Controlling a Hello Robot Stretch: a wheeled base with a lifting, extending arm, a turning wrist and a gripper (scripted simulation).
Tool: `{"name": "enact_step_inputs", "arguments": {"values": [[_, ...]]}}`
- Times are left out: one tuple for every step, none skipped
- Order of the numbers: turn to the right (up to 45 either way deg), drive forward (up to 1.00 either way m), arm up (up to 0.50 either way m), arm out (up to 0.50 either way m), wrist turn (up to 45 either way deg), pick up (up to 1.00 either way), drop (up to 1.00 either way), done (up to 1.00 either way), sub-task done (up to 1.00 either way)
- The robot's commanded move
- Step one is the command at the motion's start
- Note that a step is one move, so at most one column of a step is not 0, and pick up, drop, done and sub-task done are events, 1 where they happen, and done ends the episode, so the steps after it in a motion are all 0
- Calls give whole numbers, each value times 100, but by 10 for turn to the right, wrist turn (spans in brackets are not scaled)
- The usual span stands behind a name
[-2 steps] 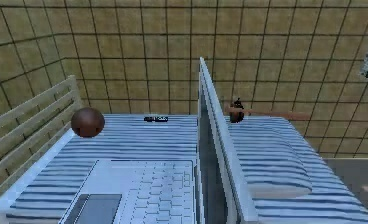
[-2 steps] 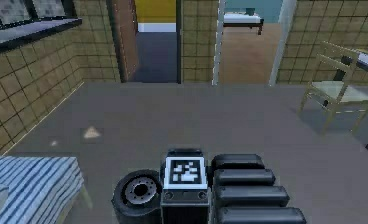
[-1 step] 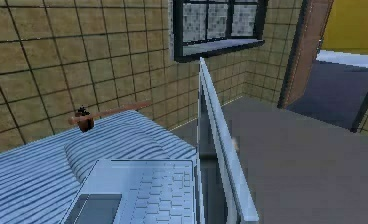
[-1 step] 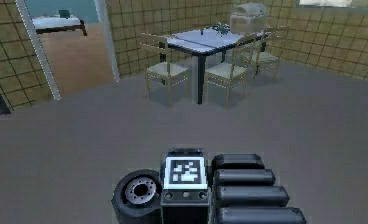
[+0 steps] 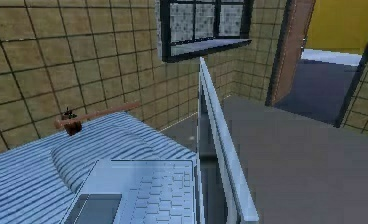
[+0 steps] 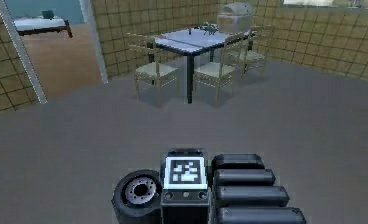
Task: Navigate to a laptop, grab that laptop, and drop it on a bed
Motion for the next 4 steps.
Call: {"name": "enact_step_inputs", "arguments": {"values": [[-450,0,0,0,0,0,0,0,0],[-390,0,0,0,0,0,0,0,0],[450,0,0,0,0,0,0,0,0],[300,0,0,0,0,0,0,0,0]]}}
